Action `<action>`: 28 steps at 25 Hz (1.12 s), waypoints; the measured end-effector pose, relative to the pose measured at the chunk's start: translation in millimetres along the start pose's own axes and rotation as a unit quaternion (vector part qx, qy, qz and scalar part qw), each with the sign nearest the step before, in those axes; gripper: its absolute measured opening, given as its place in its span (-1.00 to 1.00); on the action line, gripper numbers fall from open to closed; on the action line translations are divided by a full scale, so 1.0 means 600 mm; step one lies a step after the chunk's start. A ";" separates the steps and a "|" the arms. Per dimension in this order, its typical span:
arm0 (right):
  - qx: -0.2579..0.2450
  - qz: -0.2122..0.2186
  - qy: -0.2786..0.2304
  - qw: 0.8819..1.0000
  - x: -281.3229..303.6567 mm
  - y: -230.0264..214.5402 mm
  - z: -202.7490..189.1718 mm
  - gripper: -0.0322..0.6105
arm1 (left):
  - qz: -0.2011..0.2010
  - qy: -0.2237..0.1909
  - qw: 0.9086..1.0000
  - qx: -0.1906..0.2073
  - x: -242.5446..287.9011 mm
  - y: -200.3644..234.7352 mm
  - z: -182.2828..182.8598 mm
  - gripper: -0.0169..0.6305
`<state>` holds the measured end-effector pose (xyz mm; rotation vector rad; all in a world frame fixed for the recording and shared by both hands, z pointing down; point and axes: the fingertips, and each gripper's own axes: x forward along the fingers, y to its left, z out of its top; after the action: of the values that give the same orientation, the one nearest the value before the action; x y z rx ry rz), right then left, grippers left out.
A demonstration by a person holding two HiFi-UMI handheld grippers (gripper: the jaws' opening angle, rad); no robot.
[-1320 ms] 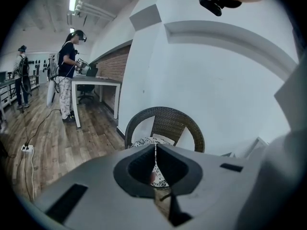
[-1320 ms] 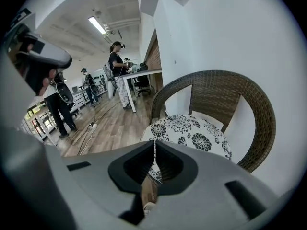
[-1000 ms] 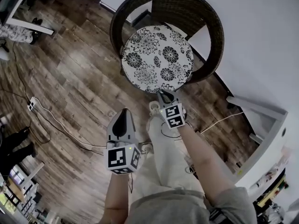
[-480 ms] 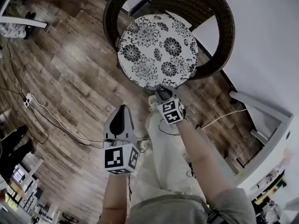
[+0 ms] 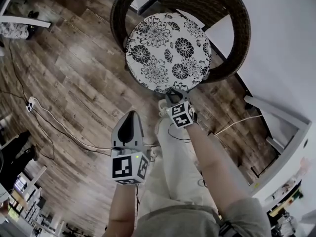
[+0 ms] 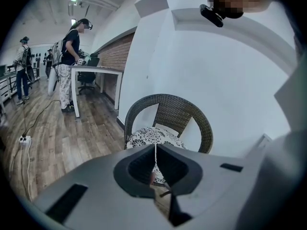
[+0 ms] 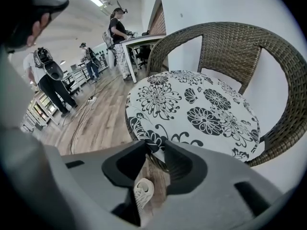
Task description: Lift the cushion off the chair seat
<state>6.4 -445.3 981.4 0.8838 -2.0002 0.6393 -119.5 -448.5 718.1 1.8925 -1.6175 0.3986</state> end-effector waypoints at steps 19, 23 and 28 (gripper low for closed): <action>-0.036 -0.036 -0.010 0.999 -0.117 0.035 0.066 -0.88 | -0.010 -0.053 0.999 0.005 -0.116 -0.027 0.077 -0.91; -0.037 -0.043 -0.028 0.998 -0.174 0.056 0.093 -0.89 | -0.014 -0.065 0.998 0.009 -0.164 -0.035 0.099 -0.91; -0.040 -0.053 -0.048 0.997 -0.247 0.081 0.116 -0.89 | -0.014 -0.076 0.997 0.014 -0.225 -0.042 0.118 -0.91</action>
<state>-5.6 -412.5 814.4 0.9805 -2.0349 0.4624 -134.3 -384.9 577.9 2.0059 -1.6873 0.2722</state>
